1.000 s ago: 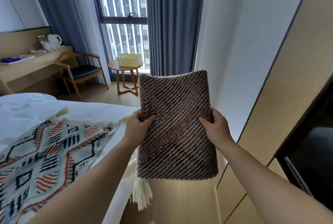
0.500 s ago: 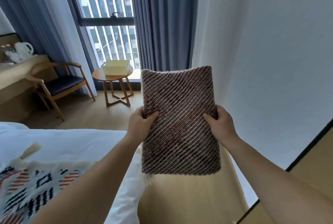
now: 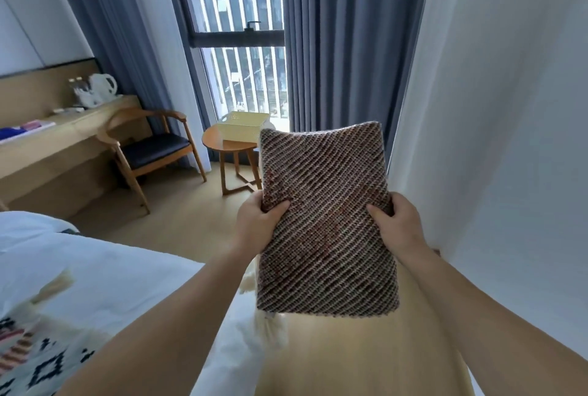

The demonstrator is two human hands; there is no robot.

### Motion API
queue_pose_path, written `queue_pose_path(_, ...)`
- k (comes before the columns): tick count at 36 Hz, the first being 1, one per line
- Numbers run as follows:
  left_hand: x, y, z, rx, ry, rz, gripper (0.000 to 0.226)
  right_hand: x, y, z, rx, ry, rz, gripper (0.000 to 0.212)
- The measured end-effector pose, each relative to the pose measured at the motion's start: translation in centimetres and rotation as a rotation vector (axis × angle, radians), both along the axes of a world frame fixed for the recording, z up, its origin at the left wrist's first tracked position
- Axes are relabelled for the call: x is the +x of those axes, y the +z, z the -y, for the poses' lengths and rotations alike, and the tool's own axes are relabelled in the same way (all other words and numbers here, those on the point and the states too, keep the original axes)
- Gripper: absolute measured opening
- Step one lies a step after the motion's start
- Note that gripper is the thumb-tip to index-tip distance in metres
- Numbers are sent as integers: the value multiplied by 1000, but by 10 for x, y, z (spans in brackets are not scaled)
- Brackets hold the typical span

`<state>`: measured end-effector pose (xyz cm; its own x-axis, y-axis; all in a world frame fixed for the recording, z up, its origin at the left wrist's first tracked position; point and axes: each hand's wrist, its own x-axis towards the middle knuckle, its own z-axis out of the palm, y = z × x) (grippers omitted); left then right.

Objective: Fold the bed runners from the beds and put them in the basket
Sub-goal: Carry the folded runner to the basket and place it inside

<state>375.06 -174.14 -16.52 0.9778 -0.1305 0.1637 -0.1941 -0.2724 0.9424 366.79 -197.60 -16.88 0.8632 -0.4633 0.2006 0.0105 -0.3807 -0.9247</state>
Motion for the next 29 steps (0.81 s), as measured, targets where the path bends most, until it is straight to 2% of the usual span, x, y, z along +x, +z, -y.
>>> queue_pose_path(7, 87, 11, 56, 22, 114, -13, 30, 108, 9, 65, 32, 105, 16, 20)
queue_pose_path(12, 138, 3, 82, 42, 168, -10, 26, 168, 3, 90, 47, 122, -2, 25)
queue_pose_path(16, 183, -3, 96, 24, 152, -38, 32, 216, -4, 107, 62, 134, -22, 26)
queue_pose_path(21, 248, -16, 114, -17, 114, -57, 27, 285, -14, 124, 38, 130, -53, 25)
queue_pose_path(29, 399, -30, 126, -88, 82, -77, 23, 437, -21, 132, -18, 105, -62, 26)
